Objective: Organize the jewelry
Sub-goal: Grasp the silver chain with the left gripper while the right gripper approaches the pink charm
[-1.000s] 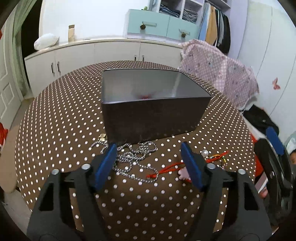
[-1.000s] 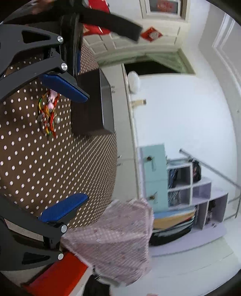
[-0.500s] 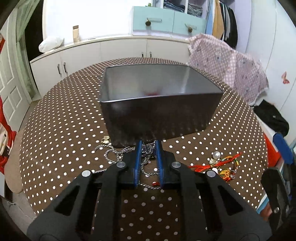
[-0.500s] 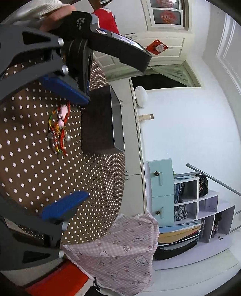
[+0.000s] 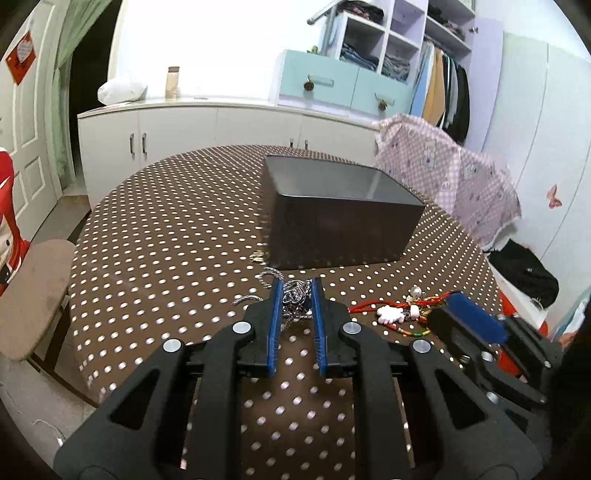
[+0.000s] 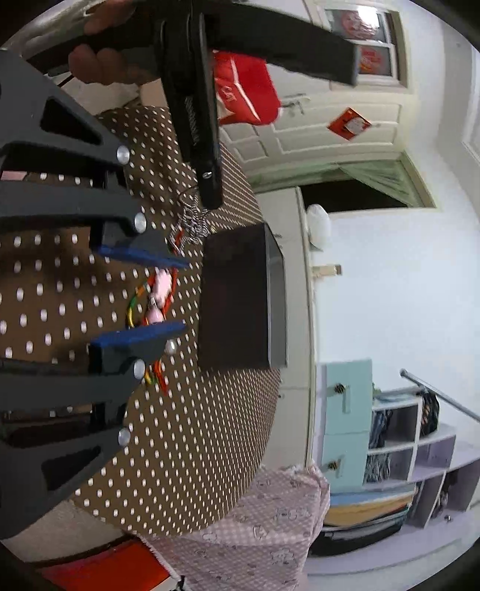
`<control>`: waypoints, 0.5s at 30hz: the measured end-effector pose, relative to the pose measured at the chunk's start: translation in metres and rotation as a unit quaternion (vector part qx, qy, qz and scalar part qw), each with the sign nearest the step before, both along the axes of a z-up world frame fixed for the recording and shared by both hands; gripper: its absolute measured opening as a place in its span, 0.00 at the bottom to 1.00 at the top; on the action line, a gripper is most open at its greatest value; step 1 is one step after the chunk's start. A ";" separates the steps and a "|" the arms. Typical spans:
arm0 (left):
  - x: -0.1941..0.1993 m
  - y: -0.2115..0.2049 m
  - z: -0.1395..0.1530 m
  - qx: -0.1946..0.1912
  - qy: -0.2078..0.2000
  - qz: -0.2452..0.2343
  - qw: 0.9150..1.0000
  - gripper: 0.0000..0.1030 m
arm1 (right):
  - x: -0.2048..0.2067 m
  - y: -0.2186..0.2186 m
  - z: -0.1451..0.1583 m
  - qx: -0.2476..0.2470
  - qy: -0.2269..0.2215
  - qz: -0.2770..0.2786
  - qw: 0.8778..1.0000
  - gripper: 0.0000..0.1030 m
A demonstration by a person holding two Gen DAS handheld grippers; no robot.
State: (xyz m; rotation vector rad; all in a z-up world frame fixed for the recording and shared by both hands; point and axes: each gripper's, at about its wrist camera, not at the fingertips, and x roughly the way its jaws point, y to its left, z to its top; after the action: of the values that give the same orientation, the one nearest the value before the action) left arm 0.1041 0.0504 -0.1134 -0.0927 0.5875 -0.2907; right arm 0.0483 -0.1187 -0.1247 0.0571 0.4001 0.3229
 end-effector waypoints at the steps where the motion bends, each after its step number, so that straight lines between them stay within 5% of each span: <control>1: -0.003 0.003 0.000 -0.003 -0.005 0.001 1.000 0.15 | 0.001 0.004 -0.001 -0.008 0.004 -0.001 1.000 0.22; 15: -0.026 0.016 -0.004 -0.021 -0.031 -0.003 0.999 0.15 | 0.025 0.020 -0.011 -0.087 0.047 -0.057 0.993 0.14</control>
State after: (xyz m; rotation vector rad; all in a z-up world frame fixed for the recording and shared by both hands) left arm 0.0778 0.0669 -0.1177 -0.1211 0.5206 -0.3109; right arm 0.0730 -0.0992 -0.1356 -0.0751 0.5156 0.1719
